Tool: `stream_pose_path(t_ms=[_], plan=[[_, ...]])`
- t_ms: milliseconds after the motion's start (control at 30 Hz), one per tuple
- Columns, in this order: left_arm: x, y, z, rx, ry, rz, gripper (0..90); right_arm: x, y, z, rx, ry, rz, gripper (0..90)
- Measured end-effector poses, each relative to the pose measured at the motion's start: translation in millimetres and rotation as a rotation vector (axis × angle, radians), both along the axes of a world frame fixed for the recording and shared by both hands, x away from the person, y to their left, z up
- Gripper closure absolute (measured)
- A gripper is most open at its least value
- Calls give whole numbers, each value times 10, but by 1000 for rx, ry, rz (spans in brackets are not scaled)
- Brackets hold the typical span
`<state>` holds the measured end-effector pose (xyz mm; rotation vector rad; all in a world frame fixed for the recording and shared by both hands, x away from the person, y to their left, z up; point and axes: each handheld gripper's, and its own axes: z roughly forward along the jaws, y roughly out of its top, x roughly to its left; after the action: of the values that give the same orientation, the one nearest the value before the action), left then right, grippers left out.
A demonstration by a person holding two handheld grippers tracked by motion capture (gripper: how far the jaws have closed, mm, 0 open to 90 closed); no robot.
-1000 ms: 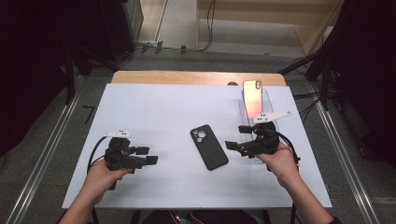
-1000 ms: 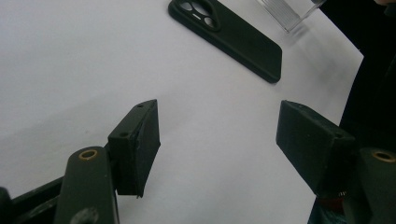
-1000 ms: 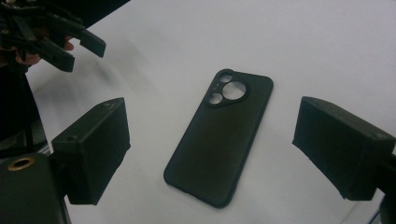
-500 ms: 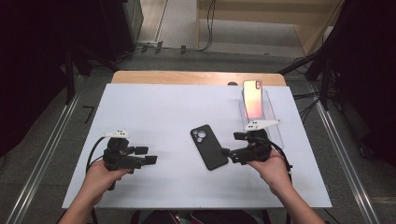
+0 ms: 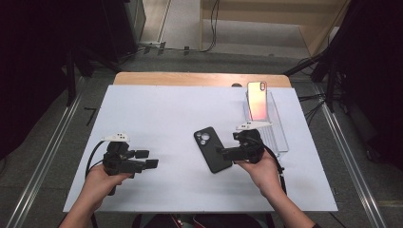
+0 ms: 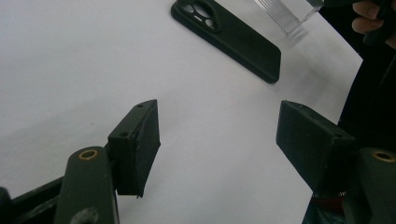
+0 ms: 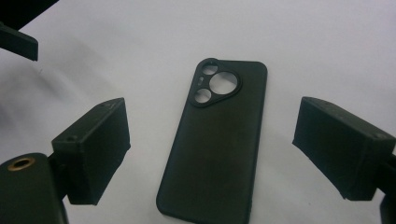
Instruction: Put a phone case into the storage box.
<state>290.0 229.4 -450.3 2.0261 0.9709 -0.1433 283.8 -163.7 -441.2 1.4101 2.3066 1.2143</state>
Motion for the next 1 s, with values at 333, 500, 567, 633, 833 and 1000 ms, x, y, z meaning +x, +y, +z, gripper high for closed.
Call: stream_pose_path(t_ms=[333,500,567,633,833,1000], plan=[[-62,29,-2,2,2,14,308,78,154,-57,-9,-10,-40,91],[-86,59,0,-1,4,21,308,130,267,-124,-30,2,-74,91],[-94,75,2,-4,2,26,308,150,308,-150,-38,6,-80,91],[-98,85,3,-4,2,31,308,166,344,-167,-41,2,-84,91],[-108,103,3,-5,3,34,308,218,397,-217,-45,-13,-97,92],[-105,112,7,-8,7,38,308,241,419,-264,-40,-40,-111,91]])
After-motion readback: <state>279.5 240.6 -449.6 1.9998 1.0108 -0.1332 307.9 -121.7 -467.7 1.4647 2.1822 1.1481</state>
